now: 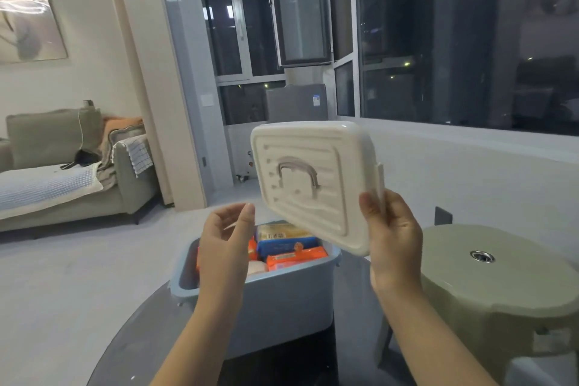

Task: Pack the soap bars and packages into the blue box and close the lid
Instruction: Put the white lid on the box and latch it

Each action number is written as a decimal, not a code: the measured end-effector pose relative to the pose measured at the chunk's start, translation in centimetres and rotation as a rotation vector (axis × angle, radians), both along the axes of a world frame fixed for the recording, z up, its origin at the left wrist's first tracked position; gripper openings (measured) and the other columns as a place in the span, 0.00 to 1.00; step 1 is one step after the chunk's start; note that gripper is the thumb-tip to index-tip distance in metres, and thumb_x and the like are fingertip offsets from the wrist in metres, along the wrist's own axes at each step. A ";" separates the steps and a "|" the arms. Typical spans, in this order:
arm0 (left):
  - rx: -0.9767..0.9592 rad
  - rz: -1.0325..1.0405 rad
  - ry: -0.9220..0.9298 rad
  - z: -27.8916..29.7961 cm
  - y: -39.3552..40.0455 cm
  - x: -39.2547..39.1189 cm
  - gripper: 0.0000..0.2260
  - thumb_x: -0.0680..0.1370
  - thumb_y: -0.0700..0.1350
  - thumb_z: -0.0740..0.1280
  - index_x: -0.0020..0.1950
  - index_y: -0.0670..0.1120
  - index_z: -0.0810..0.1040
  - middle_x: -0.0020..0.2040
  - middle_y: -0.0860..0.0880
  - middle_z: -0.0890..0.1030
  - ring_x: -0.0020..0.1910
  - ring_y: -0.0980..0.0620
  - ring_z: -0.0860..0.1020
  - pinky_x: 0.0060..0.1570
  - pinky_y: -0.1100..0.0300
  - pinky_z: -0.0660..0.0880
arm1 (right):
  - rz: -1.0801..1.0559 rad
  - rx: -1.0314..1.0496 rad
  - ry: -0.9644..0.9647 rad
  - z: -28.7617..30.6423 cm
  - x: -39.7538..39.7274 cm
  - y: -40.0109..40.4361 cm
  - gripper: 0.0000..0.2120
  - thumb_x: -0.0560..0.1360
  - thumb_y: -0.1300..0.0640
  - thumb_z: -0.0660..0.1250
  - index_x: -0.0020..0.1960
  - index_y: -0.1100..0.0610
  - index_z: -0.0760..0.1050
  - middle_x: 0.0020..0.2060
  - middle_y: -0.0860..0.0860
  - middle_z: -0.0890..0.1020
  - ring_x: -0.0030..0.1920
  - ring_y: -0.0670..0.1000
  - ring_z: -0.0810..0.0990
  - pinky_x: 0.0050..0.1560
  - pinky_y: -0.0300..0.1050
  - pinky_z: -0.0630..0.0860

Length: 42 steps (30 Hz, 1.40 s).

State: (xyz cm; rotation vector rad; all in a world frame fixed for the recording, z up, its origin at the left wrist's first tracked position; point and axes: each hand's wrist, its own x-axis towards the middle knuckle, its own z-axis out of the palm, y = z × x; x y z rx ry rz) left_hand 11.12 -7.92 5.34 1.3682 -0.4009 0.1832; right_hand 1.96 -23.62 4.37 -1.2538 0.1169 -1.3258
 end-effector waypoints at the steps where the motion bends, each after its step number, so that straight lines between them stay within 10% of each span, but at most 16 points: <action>1: 0.008 0.033 -0.026 -0.3 0.3 0.4 0.04 0.75 0.51 0.68 0.48 0.55 0.76 0.52 0.50 0.82 0.53 0.53 0.80 0.50 0.60 0.75 | 0.038 0.055 -0.017 -0.1 0.4 -0.1 0.05 0.67 0.43 0.68 0.39 0.42 0.80 0.35 0.38 0.83 0.38 0.37 0.79 0.37 0.30 0.75; 9: 0.142 0.292 -0.205 -2.2 2.1 4.0 0.13 0.78 0.50 0.64 0.61 0.52 0.76 0.63 0.52 0.74 0.54 0.66 0.74 0.49 0.71 0.68 | 0.329 0.479 0.017 -1.1 2.7 -1.5 0.05 0.73 0.53 0.68 0.45 0.51 0.82 0.45 0.48 0.86 0.46 0.49 0.84 0.46 0.47 0.79; 13: 0.333 0.407 -0.225 -2.5 3.3 6.0 0.18 0.79 0.49 0.62 0.69 0.51 0.71 0.74 0.45 0.65 0.74 0.49 0.58 0.70 0.51 0.58 | 0.466 0.565 0.109 -1.4 4.0 -1.9 0.10 0.74 0.52 0.67 0.51 0.56 0.80 0.42 0.50 0.87 0.41 0.48 0.85 0.34 0.43 0.81; 17: 0.296 0.390 -0.109 -3.2 5.1 7.8 0.21 0.79 0.46 0.60 0.72 0.46 0.68 0.72 0.42 0.67 0.72 0.44 0.63 0.71 0.46 0.61 | 0.545 0.591 0.198 -1.6 5.2 -2.1 0.10 0.71 0.52 0.69 0.49 0.57 0.80 0.40 0.52 0.87 0.38 0.51 0.86 0.30 0.46 0.81; 23: 0.159 0.235 0.114 -4.8 7.7 9.5 0.09 0.69 0.43 0.60 0.45 0.46 0.78 0.42 0.47 0.76 0.42 0.49 0.72 0.46 0.54 0.69 | 0.397 0.538 0.277 -3.1 7.0 -2.9 0.11 0.70 0.57 0.72 0.49 0.63 0.80 0.35 0.51 0.86 0.35 0.49 0.85 0.30 0.42 0.80; 28: 0.085 0.268 0.178 -5.5 7.8 9.0 0.07 0.71 0.45 0.66 0.33 0.52 0.78 0.40 0.50 0.78 0.40 0.50 0.73 0.45 0.53 0.72 | 0.234 0.292 0.333 -3.9 7.9 -3.5 0.12 0.68 0.57 0.71 0.52 0.55 0.79 0.41 0.48 0.85 0.40 0.47 0.83 0.38 0.40 0.77; 33: 0.077 0.337 0.270 -6.5 7.3 9.0 0.06 0.73 0.46 0.67 0.47 0.48 0.81 0.47 0.51 0.82 0.50 0.46 0.79 0.54 0.46 0.78 | 0.253 0.135 0.534 -5.4 8.4 -3.5 0.11 0.72 0.58 0.66 0.53 0.51 0.79 0.43 0.44 0.83 0.41 0.45 0.80 0.31 0.35 0.73; 42: 0.077 0.238 0.307 -7.4 6.9 9.3 0.04 0.71 0.39 0.63 0.38 0.45 0.75 0.38 0.46 0.70 0.38 0.48 0.65 0.39 0.54 0.62 | 0.272 0.206 0.611 -7.1 9.4 -4.3 0.24 0.75 0.57 0.64 0.71 0.56 0.66 0.59 0.46 0.72 0.58 0.48 0.71 0.52 0.40 0.66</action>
